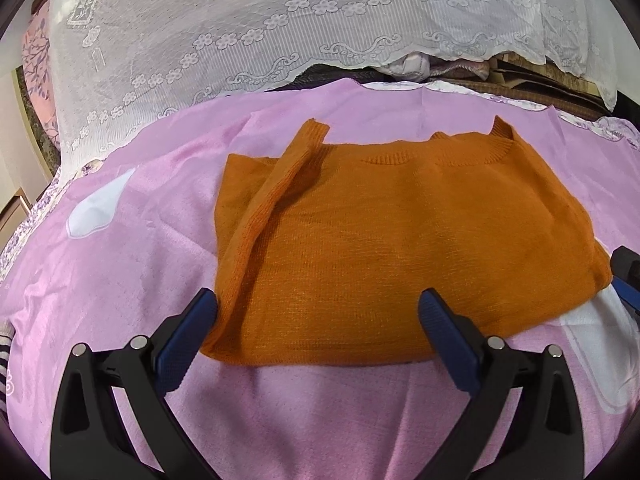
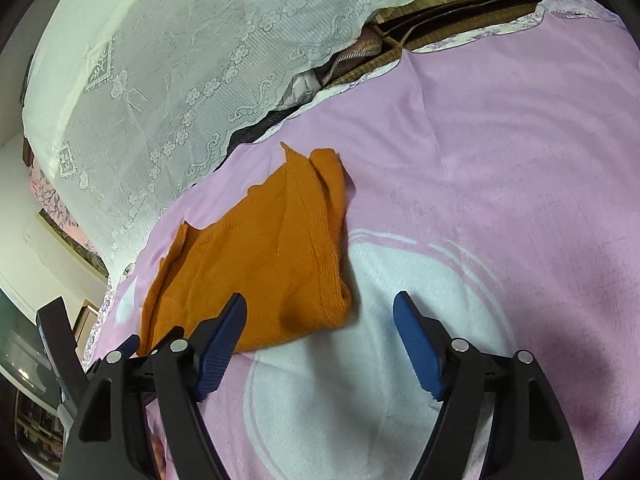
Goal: Fold small clothes
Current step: 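Move the right tool to the side edge of the cardigan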
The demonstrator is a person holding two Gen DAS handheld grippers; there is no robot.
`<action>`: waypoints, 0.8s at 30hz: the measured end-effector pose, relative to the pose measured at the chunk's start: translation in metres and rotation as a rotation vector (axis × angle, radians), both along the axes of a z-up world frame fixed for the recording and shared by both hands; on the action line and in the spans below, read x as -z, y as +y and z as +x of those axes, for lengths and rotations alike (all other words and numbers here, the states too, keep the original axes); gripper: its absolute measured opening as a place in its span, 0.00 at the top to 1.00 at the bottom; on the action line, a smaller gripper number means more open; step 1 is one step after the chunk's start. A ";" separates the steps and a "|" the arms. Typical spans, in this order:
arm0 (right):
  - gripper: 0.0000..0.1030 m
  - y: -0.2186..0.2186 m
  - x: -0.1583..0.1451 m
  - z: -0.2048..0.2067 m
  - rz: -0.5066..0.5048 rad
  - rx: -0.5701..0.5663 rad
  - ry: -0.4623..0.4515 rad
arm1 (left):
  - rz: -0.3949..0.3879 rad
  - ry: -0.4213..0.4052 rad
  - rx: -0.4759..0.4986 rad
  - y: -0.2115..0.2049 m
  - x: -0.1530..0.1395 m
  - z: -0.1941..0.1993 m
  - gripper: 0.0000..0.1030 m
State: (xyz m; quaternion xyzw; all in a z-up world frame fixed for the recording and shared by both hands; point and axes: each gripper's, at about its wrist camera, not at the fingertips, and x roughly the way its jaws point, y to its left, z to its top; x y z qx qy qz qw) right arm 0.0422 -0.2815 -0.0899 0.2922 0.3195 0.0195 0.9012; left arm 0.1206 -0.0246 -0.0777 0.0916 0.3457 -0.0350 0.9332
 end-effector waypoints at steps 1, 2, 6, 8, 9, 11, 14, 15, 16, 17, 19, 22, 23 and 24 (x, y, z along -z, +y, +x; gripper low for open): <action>0.27 0.000 0.001 0.000 0.002 -0.001 0.003 | 0.003 -0.001 0.001 -0.001 0.000 0.001 0.04; 0.27 0.000 0.002 0.001 0.006 -0.003 0.006 | 0.007 -0.002 0.003 -0.001 0.000 0.002 0.04; 0.27 -0.001 0.003 0.005 0.016 -0.005 0.010 | 0.021 0.004 0.006 -0.003 0.001 0.004 0.04; 0.27 -0.002 0.004 0.009 0.024 -0.006 0.012 | 0.028 0.013 0.007 -0.004 0.002 0.007 0.04; 0.27 -0.003 0.004 0.010 0.031 -0.006 0.013 | 0.029 0.020 0.008 -0.005 0.003 0.009 0.04; 0.27 -0.006 0.005 0.014 0.052 -0.002 0.014 | 0.020 0.031 0.008 -0.004 0.003 0.014 0.04; 0.28 -0.011 0.006 0.021 0.077 0.005 0.016 | -0.006 0.050 0.003 -0.001 0.005 0.021 0.04; 0.28 -0.012 0.006 0.023 0.082 0.006 0.017 | -0.012 0.055 0.002 -0.001 0.006 0.023 0.04; 0.29 -0.013 0.007 0.027 0.089 0.008 0.020 | -0.012 0.055 0.002 -0.001 0.006 0.023 0.04; 0.29 -0.014 0.007 0.030 0.092 0.009 0.021 | -0.008 0.054 0.002 -0.002 0.006 0.024 0.04; 0.29 -0.015 0.008 0.039 0.098 0.008 0.026 | -0.004 0.044 0.003 -0.004 0.005 0.023 0.04; 0.29 -0.014 0.008 0.053 0.103 0.001 0.032 | -0.027 0.003 0.010 -0.003 -0.002 0.022 0.04; 0.29 -0.013 0.008 0.058 0.103 -0.001 0.033 | -0.034 -0.019 0.007 -0.003 -0.005 0.022 0.04; 0.29 -0.011 0.008 0.064 0.102 -0.007 0.035 | -0.037 -0.033 0.003 -0.004 -0.008 0.022 0.04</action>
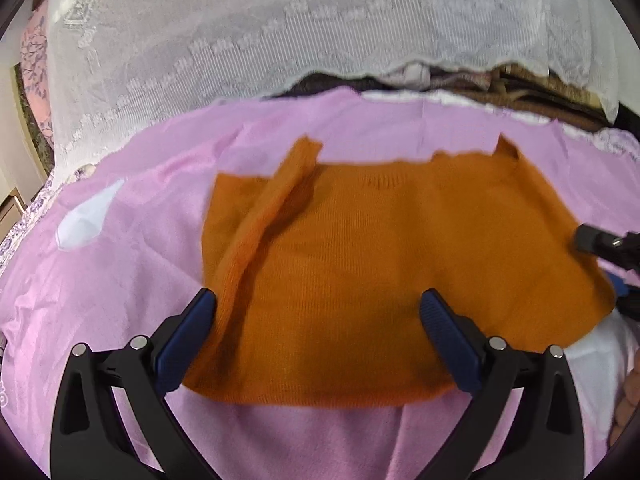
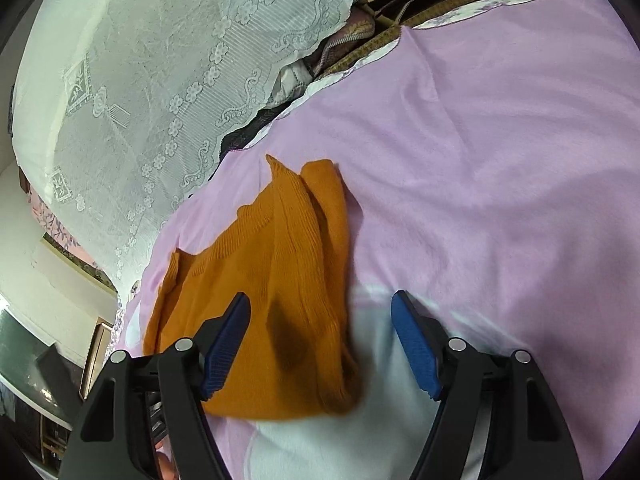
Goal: Fold small clothes
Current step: 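Move the right tool to the side edge of the cardigan, then close the right tool on the cardigan side edge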
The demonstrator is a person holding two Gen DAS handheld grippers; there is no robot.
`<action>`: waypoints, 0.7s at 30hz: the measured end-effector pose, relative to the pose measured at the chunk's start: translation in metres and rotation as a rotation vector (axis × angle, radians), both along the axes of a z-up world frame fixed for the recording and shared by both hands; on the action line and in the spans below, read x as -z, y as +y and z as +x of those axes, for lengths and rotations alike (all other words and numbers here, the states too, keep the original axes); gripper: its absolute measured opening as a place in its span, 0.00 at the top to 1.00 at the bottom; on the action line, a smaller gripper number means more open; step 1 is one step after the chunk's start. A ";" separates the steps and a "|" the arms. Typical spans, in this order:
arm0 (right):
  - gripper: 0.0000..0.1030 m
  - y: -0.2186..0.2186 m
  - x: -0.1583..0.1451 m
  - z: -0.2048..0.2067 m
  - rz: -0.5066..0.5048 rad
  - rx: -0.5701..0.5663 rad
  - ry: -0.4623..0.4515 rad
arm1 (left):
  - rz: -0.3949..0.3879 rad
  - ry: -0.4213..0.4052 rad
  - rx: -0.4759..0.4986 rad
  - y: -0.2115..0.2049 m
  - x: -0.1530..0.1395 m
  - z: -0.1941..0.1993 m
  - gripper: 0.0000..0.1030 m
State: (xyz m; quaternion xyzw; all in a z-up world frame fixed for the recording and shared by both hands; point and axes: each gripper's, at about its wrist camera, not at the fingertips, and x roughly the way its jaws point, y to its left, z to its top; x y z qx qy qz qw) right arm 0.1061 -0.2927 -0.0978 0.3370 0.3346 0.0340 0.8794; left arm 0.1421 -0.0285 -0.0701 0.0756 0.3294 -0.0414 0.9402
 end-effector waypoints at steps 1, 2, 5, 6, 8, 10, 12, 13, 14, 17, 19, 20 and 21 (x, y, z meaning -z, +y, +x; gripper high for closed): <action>0.29 0.001 0.000 0.005 -0.002 -0.006 0.000 | -0.003 -0.018 -0.002 -0.001 -0.003 0.001 0.04; 0.29 0.003 0.000 0.010 -0.006 -0.009 0.001 | -0.005 -0.030 -0.004 -0.003 -0.005 0.003 0.04; 0.30 0.009 -0.001 0.023 -0.032 -0.026 0.002 | 0.011 -0.019 -0.019 -0.008 -0.004 0.014 0.04; 0.32 0.011 -0.001 0.027 -0.040 -0.033 0.002 | 0.017 0.004 -0.024 -0.009 0.000 0.020 0.04; 0.38 0.013 -0.001 0.032 -0.048 -0.042 0.005 | 0.014 0.044 -0.032 -0.008 0.004 0.027 0.04; 0.47 0.011 0.001 0.031 -0.034 -0.042 0.004 | 0.007 0.060 -0.042 -0.007 0.006 0.031 0.04; 0.53 0.009 0.002 0.028 -0.020 -0.035 0.000 | 0.024 0.059 -0.046 -0.008 0.008 0.030 0.04; 0.56 0.008 0.003 0.026 -0.009 -0.033 -0.003 | 0.039 0.055 -0.047 -0.010 0.009 0.029 0.04; 0.57 0.007 0.003 0.025 -0.002 -0.033 -0.005 | 0.044 0.052 -0.048 -0.010 0.009 0.028 0.04; 0.60 0.007 0.004 0.021 0.010 -0.038 -0.009 | 0.032 0.055 -0.046 -0.008 0.009 0.028 0.04; 0.60 0.008 0.004 0.021 0.005 -0.044 -0.009 | 0.030 0.056 -0.045 -0.007 0.009 0.028 0.04; 0.60 0.008 0.004 0.021 0.004 -0.046 -0.008 | 0.031 0.055 -0.045 -0.008 0.009 0.028 0.04; 0.60 0.008 0.004 0.021 0.006 -0.049 -0.007 | 0.033 0.055 -0.045 -0.008 0.010 0.028 0.04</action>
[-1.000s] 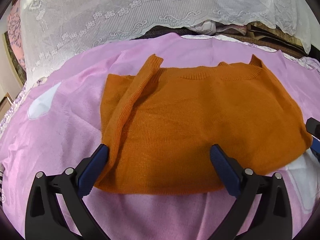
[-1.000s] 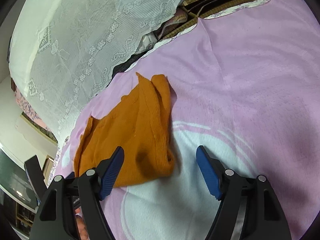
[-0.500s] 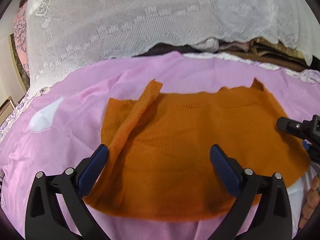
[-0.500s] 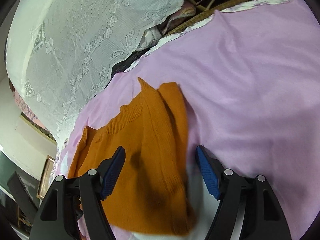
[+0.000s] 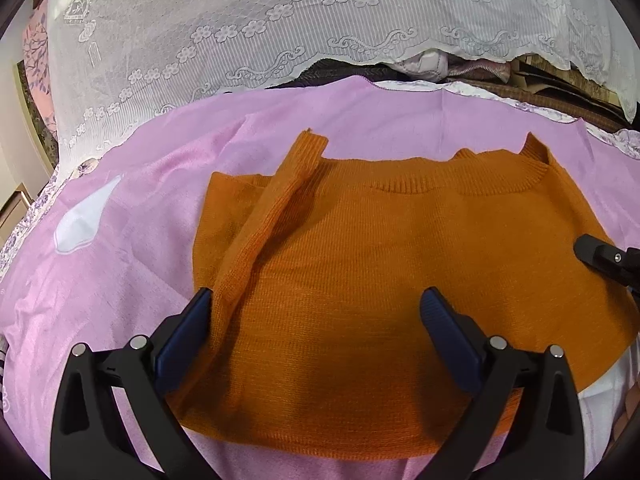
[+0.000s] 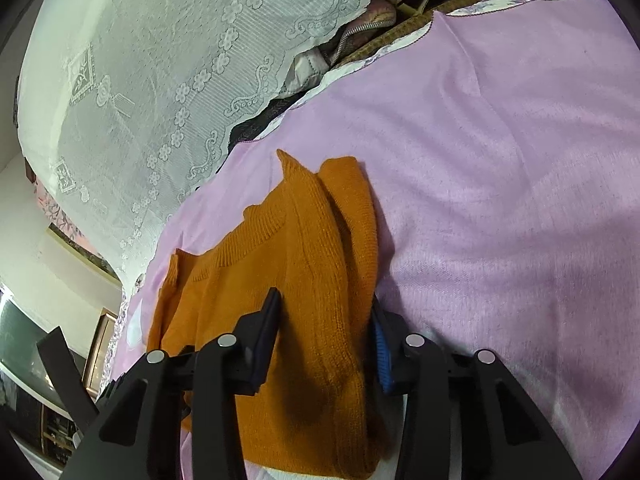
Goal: Fold small clothes
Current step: 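Close the right tool on the cardigan side edge, then fold the grasped side across the cardigan body with the right tool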
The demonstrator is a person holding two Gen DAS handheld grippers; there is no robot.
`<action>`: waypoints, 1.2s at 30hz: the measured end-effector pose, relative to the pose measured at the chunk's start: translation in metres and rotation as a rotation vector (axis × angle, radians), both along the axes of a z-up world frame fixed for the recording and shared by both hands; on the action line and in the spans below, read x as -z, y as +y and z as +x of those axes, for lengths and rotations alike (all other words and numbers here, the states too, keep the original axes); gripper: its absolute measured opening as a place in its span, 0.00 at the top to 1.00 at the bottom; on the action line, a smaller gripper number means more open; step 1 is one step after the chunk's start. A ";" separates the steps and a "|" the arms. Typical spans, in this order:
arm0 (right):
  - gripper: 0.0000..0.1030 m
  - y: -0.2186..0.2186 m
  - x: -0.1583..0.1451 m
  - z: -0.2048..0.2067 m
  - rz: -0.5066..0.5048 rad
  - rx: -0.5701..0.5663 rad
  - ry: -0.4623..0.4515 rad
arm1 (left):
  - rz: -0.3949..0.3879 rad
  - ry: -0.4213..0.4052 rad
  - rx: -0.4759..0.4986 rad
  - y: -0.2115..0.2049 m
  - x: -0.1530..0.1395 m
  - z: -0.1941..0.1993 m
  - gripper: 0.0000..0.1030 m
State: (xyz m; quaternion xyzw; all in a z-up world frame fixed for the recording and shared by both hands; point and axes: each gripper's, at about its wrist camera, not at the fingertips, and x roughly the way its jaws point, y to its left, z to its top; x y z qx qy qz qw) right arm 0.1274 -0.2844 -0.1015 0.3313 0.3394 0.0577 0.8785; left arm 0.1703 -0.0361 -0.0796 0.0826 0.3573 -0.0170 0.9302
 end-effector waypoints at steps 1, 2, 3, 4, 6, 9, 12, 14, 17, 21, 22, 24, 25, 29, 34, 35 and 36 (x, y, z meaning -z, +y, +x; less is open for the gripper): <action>0.59 0.000 0.000 0.000 0.000 -0.001 0.000 | 0.000 0.000 0.000 0.000 0.000 0.000 0.04; 0.60 0.000 0.000 0.000 -0.001 -0.001 0.000 | -0.001 0.001 0.000 0.000 0.000 0.000 0.04; 0.60 0.000 0.000 0.000 -0.003 -0.001 0.000 | -0.001 0.001 0.001 0.000 0.000 0.000 0.04; 0.61 0.001 -0.001 0.000 -0.006 0.000 -0.001 | 0.000 0.001 0.001 0.000 0.000 0.000 0.04; 0.68 0.001 -0.001 -0.001 -0.006 0.003 -0.007 | 0.001 0.001 0.000 0.000 0.000 0.000 0.04; 0.73 0.000 -0.003 -0.003 -0.006 0.008 -0.026 | 0.000 0.000 0.001 0.000 0.000 0.000 0.04; 0.75 0.001 -0.005 -0.005 -0.017 0.010 -0.037 | -0.001 -0.005 0.000 0.000 0.000 -0.001 0.04; 0.76 0.001 -0.006 -0.006 -0.019 0.013 -0.047 | -0.003 -0.012 -0.001 0.001 -0.002 -0.002 0.04; 0.77 0.002 -0.007 -0.006 -0.019 0.011 -0.048 | -0.013 -0.025 -0.012 0.006 -0.006 -0.006 0.04; 0.77 -0.002 -0.003 -0.004 0.009 0.008 -0.033 | -0.046 -0.026 -0.027 0.020 -0.013 -0.013 0.04; 0.77 -0.003 -0.002 -0.003 0.020 0.008 -0.029 | -0.052 -0.024 -0.031 0.025 -0.016 -0.014 0.04; 0.77 -0.005 -0.001 -0.003 0.035 0.009 -0.025 | -0.052 -0.028 -0.035 0.035 -0.022 -0.019 0.04; 0.77 -0.005 -0.001 -0.003 0.037 0.009 -0.026 | -0.046 -0.030 -0.035 0.042 -0.026 -0.021 0.04; 0.78 -0.003 -0.006 -0.005 0.030 0.016 -0.049 | -0.009 -0.017 -0.025 0.071 -0.031 -0.032 0.04; 0.81 0.003 -0.018 -0.009 -0.014 0.009 -0.080 | -0.053 0.022 -0.034 0.112 -0.001 -0.043 0.04; 0.81 0.004 -0.020 -0.010 -0.018 0.009 -0.080 | -0.098 0.077 -0.046 0.117 0.003 -0.037 0.04; 0.82 0.005 -0.022 -0.010 -0.020 0.012 -0.080 | -0.144 0.097 -0.055 0.123 0.002 -0.032 0.04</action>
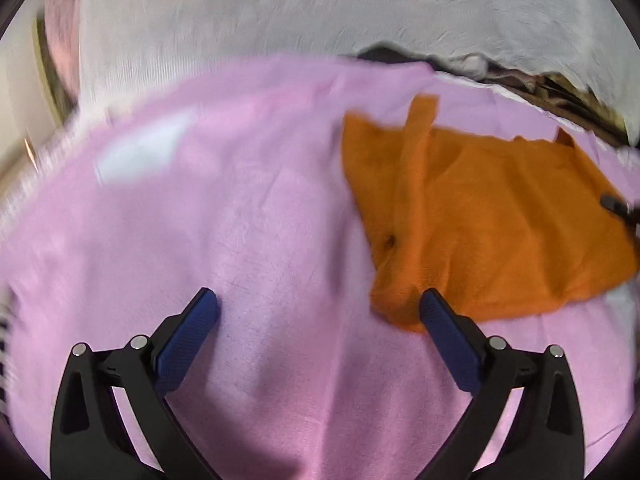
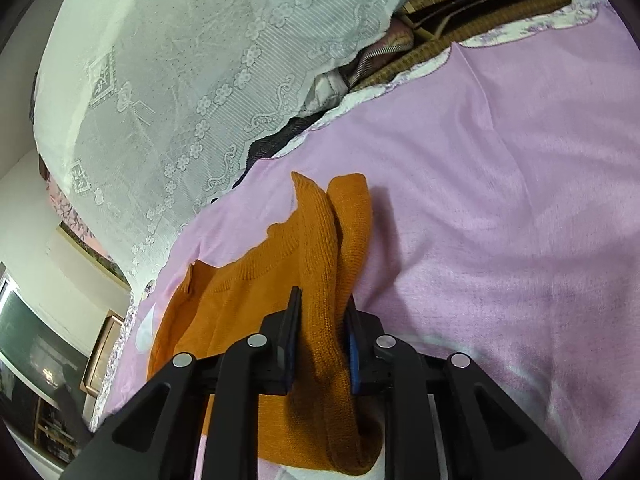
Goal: Fold small clothes
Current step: 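Fold the grasped side across the cardigan body with the right tool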
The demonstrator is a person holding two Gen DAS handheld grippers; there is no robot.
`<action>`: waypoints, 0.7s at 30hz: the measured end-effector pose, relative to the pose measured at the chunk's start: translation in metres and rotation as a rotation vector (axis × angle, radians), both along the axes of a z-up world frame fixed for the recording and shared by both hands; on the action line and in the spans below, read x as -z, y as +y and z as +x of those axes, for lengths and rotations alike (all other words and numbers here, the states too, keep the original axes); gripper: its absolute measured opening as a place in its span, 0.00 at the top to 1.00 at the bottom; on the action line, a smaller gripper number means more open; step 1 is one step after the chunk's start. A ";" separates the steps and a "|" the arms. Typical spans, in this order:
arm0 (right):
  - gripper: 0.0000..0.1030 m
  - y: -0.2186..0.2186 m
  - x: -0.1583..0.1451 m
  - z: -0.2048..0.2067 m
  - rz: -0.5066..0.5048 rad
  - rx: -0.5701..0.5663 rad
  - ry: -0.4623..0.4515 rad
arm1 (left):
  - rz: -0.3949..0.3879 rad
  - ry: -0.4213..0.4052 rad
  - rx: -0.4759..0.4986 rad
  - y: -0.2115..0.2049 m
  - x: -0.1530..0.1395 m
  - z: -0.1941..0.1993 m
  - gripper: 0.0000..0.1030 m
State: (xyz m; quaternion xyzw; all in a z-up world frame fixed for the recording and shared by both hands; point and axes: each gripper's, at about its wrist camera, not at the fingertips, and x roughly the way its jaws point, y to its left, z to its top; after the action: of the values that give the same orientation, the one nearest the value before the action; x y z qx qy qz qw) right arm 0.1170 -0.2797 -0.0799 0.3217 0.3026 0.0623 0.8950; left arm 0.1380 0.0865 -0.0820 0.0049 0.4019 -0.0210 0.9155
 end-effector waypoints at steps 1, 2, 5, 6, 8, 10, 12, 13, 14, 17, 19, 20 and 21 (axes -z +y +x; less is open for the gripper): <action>0.82 0.001 -0.002 -0.001 0.000 0.004 0.001 | -0.041 -0.018 -0.012 0.005 -0.002 0.001 0.04; 0.83 0.002 -0.004 -0.001 0.000 0.010 0.001 | -0.049 -0.018 -0.014 0.006 -0.002 0.002 0.04; 0.83 0.008 -0.011 -0.001 -0.026 0.028 0.001 | -0.020 -0.021 0.002 -0.001 0.000 0.002 0.04; 0.83 0.013 -0.016 0.000 -0.053 0.034 0.001 | -0.012 -0.025 0.013 -0.003 0.000 0.001 0.04; 0.83 0.018 -0.022 0.001 -0.067 0.042 0.002 | 0.009 -0.036 0.032 -0.009 0.000 0.003 0.04; 0.83 0.023 -0.029 0.004 -0.067 0.048 0.003 | 0.021 -0.061 0.042 -0.013 -0.004 0.008 0.04; 0.84 0.029 -0.035 0.006 -0.078 0.048 0.003 | 0.033 -0.089 0.023 -0.014 -0.009 0.016 0.04; 0.84 0.034 -0.039 0.008 -0.090 0.046 0.003 | 0.038 -0.090 0.010 -0.015 -0.010 0.026 0.04; 0.84 0.038 -0.043 0.008 -0.102 0.044 0.004 | 0.035 -0.075 0.010 -0.017 -0.010 0.036 0.04; 0.84 0.050 -0.055 0.012 -0.145 0.030 0.004 | 0.020 0.002 0.000 -0.017 0.000 0.061 0.04; 0.84 0.059 -0.063 0.015 -0.168 0.022 0.001 | -0.024 0.009 -0.011 -0.009 -0.001 0.062 0.04; 0.85 0.064 -0.066 0.016 -0.176 0.019 0.002 | -0.041 0.001 -0.023 -0.005 -0.002 0.059 0.04; 0.85 0.070 -0.069 0.019 -0.190 0.016 0.003 | -0.055 -0.004 -0.031 -0.001 -0.003 0.057 0.04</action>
State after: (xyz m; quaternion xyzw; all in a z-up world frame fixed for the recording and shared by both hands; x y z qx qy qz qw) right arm 0.1359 -0.2093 -0.0106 0.2376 0.3062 0.0258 0.9215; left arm 0.1946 0.0852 -0.0787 -0.0264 0.3995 -0.0179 0.9162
